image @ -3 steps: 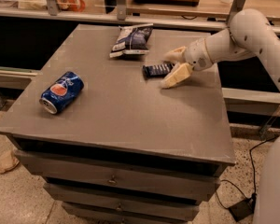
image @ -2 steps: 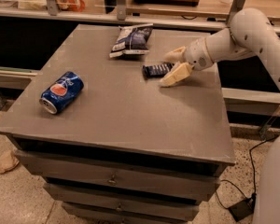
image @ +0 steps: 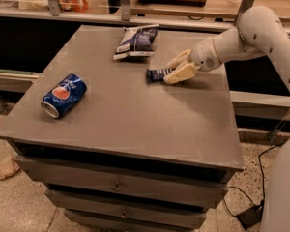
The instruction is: Move rxbar blueberry near pepsi can
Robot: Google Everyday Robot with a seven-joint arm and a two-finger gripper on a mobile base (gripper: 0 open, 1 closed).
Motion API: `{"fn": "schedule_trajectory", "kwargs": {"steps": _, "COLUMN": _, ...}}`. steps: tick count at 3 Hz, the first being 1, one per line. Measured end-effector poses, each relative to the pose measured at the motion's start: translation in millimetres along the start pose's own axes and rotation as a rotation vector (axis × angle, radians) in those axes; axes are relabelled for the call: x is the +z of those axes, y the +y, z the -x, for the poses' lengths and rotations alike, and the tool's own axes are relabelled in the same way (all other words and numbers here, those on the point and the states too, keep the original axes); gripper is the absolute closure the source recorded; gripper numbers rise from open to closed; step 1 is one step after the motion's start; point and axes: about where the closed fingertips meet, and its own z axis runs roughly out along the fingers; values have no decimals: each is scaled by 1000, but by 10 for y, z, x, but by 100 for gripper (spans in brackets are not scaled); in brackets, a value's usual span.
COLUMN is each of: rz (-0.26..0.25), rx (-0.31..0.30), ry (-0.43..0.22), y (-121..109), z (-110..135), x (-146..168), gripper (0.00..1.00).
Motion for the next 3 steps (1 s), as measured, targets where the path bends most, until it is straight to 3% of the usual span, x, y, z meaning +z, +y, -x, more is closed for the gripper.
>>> {"fn": "schedule_trajectory", "kwargs": {"steps": 1, "rz": 0, "rx": 0, "ry": 0, "y": 0, "z": 6, "x": -4, "gripper": 100}}
{"fn": "schedule_trajectory", "kwargs": {"steps": 2, "rz": -4, "rx": 16, "ry": -31, "y": 481, "z": 262, "x": -304, "gripper": 100}}
{"fn": "schedule_trajectory", "kwargs": {"steps": 3, "rz": 0, "rx": 38, "ry": -65, "y": 1113, "z": 621, "x": -610, "gripper": 100}}
